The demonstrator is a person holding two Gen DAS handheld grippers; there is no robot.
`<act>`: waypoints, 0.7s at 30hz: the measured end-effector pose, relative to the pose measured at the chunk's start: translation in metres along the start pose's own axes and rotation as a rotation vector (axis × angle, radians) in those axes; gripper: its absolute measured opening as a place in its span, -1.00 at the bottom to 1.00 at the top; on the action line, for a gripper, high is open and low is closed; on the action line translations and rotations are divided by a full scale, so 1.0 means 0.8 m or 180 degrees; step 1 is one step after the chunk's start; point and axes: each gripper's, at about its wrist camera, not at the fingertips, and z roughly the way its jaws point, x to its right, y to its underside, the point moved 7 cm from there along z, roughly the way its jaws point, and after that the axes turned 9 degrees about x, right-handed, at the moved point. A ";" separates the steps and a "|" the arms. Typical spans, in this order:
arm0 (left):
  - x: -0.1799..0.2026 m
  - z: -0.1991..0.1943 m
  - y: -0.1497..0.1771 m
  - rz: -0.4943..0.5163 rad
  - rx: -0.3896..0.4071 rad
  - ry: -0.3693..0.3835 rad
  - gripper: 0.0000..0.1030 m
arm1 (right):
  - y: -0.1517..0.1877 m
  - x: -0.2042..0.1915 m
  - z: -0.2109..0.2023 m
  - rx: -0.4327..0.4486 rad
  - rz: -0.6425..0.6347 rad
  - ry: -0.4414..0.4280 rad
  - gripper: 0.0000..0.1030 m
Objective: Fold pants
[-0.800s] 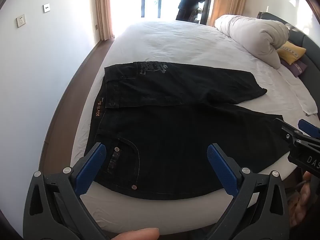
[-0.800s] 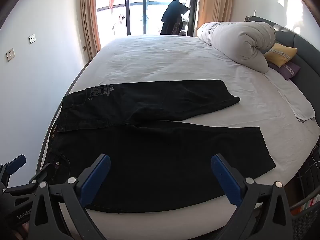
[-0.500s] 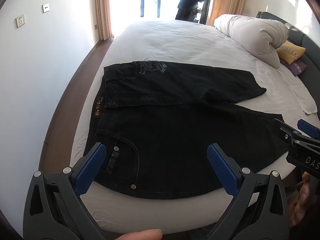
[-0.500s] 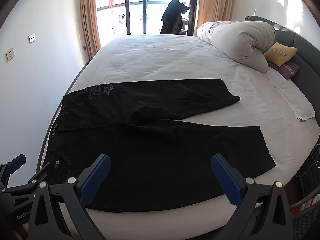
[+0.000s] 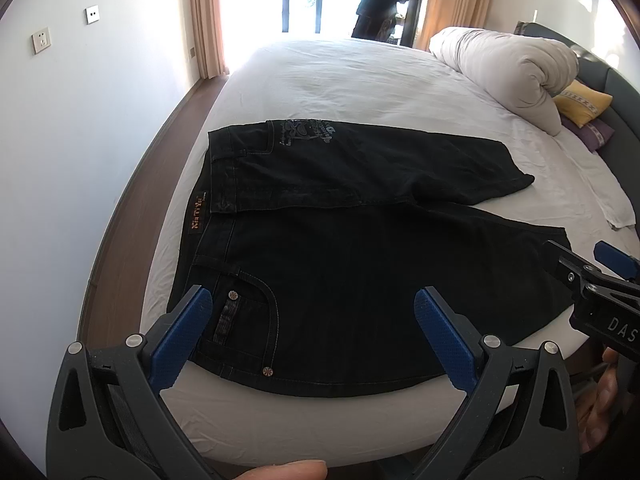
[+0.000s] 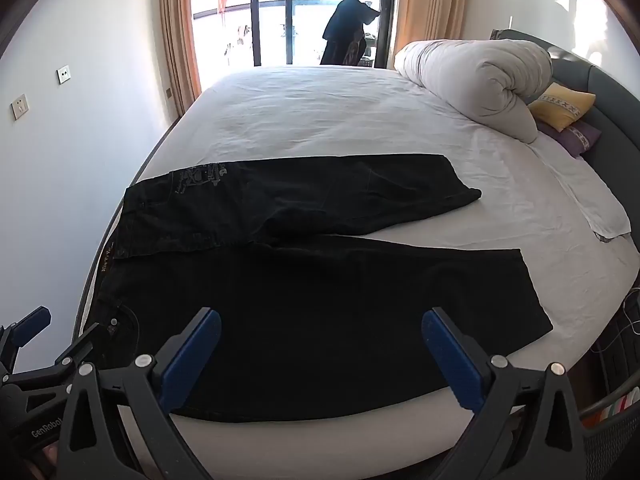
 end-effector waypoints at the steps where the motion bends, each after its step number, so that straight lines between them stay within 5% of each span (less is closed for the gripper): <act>1: 0.000 0.000 0.000 0.0002 -0.0002 -0.0001 1.00 | 0.000 0.000 0.000 -0.0001 0.0000 0.0001 1.00; 21: 0.000 0.000 0.002 0.0002 -0.0018 0.0000 1.00 | 0.021 -0.002 0.007 -0.0047 0.0003 -0.0007 1.00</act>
